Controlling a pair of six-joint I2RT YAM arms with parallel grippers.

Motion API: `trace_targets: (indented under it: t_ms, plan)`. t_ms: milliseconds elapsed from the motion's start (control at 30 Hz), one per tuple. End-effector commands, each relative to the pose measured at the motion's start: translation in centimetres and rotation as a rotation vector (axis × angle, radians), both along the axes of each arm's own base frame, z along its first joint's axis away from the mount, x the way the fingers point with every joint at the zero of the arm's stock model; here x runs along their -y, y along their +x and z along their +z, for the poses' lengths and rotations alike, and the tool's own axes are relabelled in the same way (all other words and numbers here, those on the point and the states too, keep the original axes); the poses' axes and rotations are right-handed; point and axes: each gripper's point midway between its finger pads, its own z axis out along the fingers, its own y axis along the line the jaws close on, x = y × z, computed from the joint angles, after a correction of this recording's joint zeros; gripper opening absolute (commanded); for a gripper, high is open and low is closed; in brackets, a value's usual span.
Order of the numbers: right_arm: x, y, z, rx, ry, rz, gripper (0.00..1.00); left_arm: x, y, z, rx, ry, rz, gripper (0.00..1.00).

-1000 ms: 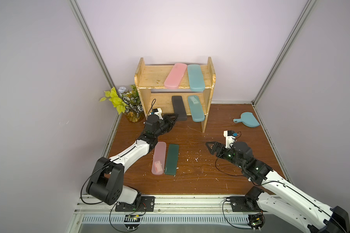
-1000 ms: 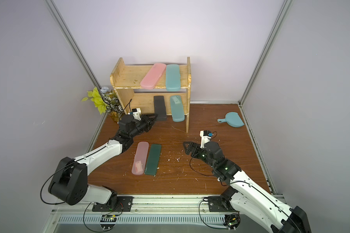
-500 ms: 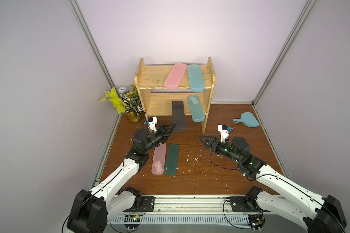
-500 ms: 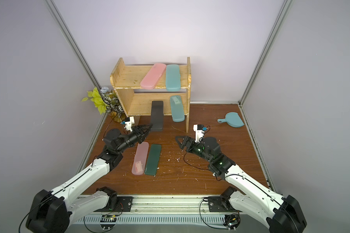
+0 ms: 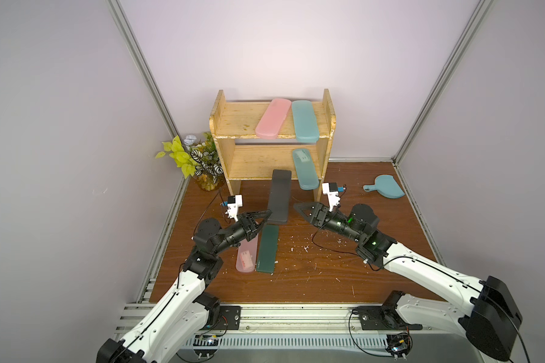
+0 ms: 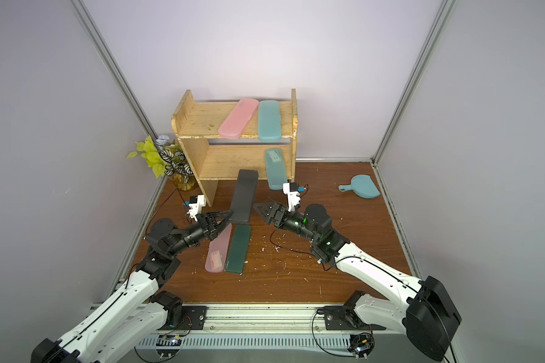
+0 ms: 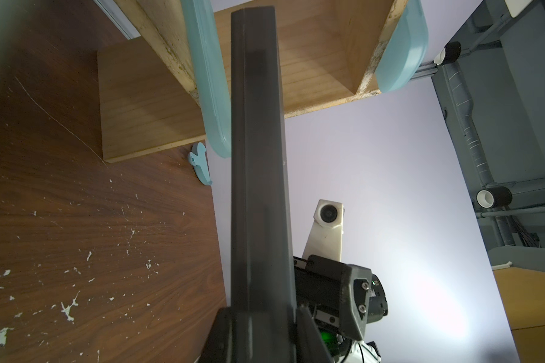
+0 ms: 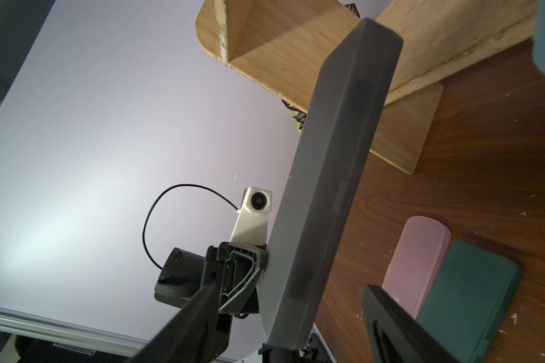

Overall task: Remove the pencil cases from the shelf
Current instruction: Pick up the pencil case from the shelf.

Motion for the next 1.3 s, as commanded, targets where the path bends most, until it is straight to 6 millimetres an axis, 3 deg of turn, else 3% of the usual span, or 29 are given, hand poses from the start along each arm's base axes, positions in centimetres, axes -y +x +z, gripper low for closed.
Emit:
trace_targets:
  t_ms: [0, 200, 667, 1000, 1100, 1167, 1267]
  plan:
    - [-1.0, -0.7, 3.7, 0.051, 0.106, 0.039, 0.74, 0.4, -1.5, 1.6, 0.061, -0.023, -0.061, 0.06]
    - [-2.2, -0.6, 3.6, 0.031, 0.104, 0.051, 0.7, 0.5, -2.1, 2.1, 0.077, -0.029, -0.081, 0.05]
    - [-1.9, 0.7, 3.6, 0.006, 0.148, -0.019, 0.58, 0.7, -2.8, 2.5, 0.099, -0.035, -0.12, 0.02]
    - [-2.5, 0.9, 3.1, -0.025, 0.185, 0.005, 0.3, 0.9, -3.0, 2.6, 0.109, -0.032, -0.137, 0.02]
    - [-2.3, 0.7, 2.7, -0.035, 0.187, 0.005, 0.26, 0.9, -2.9, 2.4, 0.105, -0.028, -0.134, 0.13]
    - [-2.2, 0.7, 2.4, -0.044, 0.184, 0.0, 0.25, 0.8, -2.8, 2.2, 0.095, -0.024, -0.123, 0.37]
    - [-1.9, 0.6, 1.5, -0.062, 0.164, -0.009, 0.24, 0.6, -2.3, 1.8, 0.077, -0.015, -0.093, 0.63]
